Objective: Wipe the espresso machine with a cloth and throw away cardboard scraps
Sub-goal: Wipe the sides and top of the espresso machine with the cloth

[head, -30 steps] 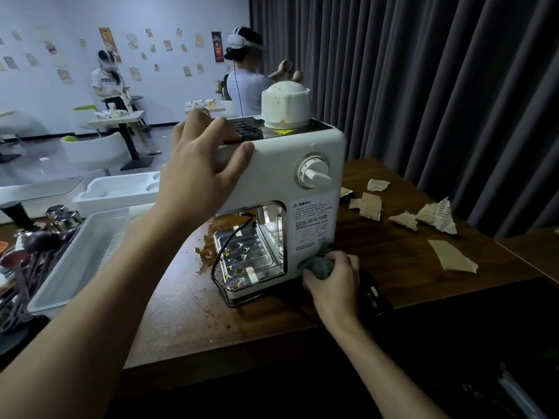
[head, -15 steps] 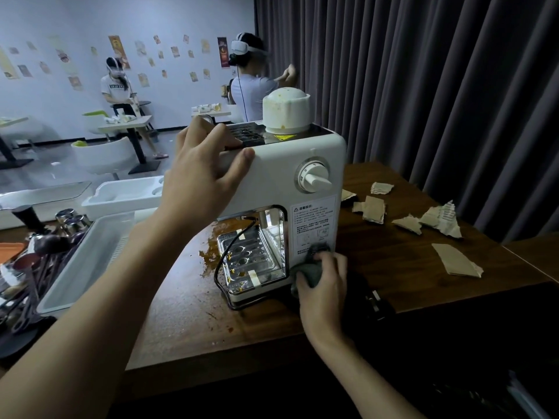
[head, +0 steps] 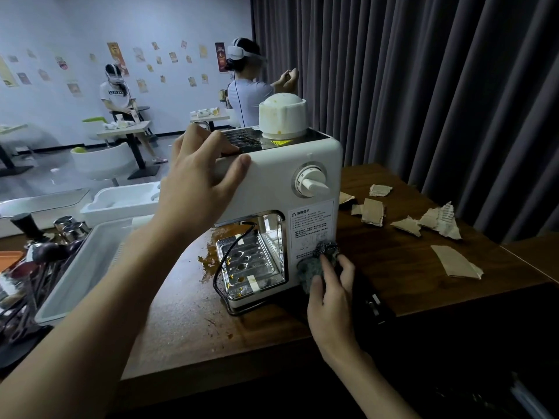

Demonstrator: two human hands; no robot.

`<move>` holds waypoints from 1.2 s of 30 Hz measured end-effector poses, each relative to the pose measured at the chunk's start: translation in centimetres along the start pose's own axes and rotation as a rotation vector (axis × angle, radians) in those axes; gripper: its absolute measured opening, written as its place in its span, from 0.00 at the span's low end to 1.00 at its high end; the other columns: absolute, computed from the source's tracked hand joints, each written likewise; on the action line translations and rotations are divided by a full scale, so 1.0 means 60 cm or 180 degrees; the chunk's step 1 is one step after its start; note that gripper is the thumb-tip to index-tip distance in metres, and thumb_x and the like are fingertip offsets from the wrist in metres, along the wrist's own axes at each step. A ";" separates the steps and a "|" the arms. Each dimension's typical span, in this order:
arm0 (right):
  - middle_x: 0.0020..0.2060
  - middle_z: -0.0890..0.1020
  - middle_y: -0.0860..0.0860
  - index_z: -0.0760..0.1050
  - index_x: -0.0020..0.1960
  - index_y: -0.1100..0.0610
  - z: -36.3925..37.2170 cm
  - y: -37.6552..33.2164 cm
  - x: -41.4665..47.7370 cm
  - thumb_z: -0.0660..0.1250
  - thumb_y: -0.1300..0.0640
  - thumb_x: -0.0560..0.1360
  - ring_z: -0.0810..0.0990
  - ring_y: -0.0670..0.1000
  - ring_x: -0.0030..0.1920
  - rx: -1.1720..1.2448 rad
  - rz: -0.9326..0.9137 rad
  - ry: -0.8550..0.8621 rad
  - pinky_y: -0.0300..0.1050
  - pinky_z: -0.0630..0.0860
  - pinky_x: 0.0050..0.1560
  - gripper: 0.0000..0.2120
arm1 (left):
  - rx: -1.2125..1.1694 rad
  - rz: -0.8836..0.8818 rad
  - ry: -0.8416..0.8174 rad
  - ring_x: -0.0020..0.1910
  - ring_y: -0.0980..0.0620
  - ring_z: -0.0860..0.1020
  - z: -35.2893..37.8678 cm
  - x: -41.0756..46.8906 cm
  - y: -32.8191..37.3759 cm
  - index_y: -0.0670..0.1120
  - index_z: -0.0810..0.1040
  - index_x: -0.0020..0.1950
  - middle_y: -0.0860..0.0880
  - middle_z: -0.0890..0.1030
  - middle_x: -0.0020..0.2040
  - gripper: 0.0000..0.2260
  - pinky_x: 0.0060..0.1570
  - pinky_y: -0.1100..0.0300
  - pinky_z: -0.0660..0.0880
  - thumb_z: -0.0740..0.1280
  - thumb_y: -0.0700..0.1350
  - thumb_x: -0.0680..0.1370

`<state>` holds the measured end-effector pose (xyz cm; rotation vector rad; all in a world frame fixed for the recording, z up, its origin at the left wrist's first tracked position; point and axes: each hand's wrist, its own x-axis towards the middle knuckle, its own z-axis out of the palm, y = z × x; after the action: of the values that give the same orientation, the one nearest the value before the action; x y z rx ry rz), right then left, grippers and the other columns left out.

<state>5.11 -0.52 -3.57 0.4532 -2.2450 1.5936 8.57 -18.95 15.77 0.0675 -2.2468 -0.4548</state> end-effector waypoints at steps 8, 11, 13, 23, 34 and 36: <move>0.60 0.75 0.48 0.70 0.68 0.56 -0.005 -0.013 0.036 0.71 0.63 0.74 0.77 0.50 0.61 0.0461 0.0170 0.0458 0.40 0.77 0.58 0.24 | 0.0021 0.0033 0.0012 0.61 0.41 0.71 0.000 -0.001 0.001 0.48 0.75 0.54 0.50 0.69 0.54 0.21 0.50 0.42 0.75 0.58 0.64 0.77; 0.53 0.77 0.48 0.77 0.62 0.61 0.014 -0.028 0.023 0.73 0.64 0.72 0.77 0.47 0.55 0.0247 -0.0383 0.0322 0.35 0.76 0.55 0.19 | 0.0034 0.0056 0.0027 0.61 0.41 0.71 0.001 -0.001 -0.001 0.48 0.75 0.54 0.50 0.68 0.54 0.20 0.50 0.42 0.75 0.58 0.63 0.77; 0.51 0.77 0.49 0.79 0.58 0.61 0.015 -0.027 0.028 0.75 0.65 0.70 0.77 0.46 0.53 0.0190 -0.0574 0.0257 0.39 0.77 0.54 0.17 | 0.0039 0.0078 0.0023 0.62 0.42 0.71 0.001 -0.001 -0.001 0.49 0.75 0.54 0.52 0.67 0.53 0.19 0.50 0.44 0.75 0.58 0.63 0.77; 0.49 0.76 0.48 0.80 0.53 0.61 0.018 -0.061 0.042 0.74 0.66 0.71 0.78 0.45 0.50 0.0295 -0.0449 0.0529 0.37 0.77 0.52 0.11 | 0.0031 0.0076 0.0020 0.62 0.43 0.70 0.000 -0.002 -0.001 0.48 0.75 0.53 0.53 0.67 0.53 0.17 0.50 0.51 0.71 0.60 0.60 0.78; 0.53 0.76 0.50 0.78 0.58 0.60 -0.004 -0.070 0.066 0.72 0.57 0.73 0.78 0.50 0.52 0.0401 -0.0119 0.0876 0.26 0.72 0.49 0.15 | 0.0016 0.0045 0.0034 0.62 0.44 0.70 0.000 -0.002 0.001 0.48 0.75 0.53 0.52 0.68 0.53 0.18 0.49 0.51 0.71 0.60 0.61 0.77; 0.58 0.73 0.50 0.76 0.63 0.62 0.000 -0.069 0.052 0.71 0.50 0.72 0.76 0.49 0.56 0.0544 -0.0070 0.0637 0.24 0.72 0.50 0.23 | 0.0013 0.0044 0.0012 0.62 0.44 0.69 0.000 -0.002 0.001 0.48 0.75 0.53 0.51 0.68 0.54 0.18 0.49 0.51 0.71 0.59 0.62 0.77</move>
<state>4.22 -2.03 1.31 0.3439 -1.9608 1.7446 8.65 -18.88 15.73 0.0547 -2.2432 -0.4421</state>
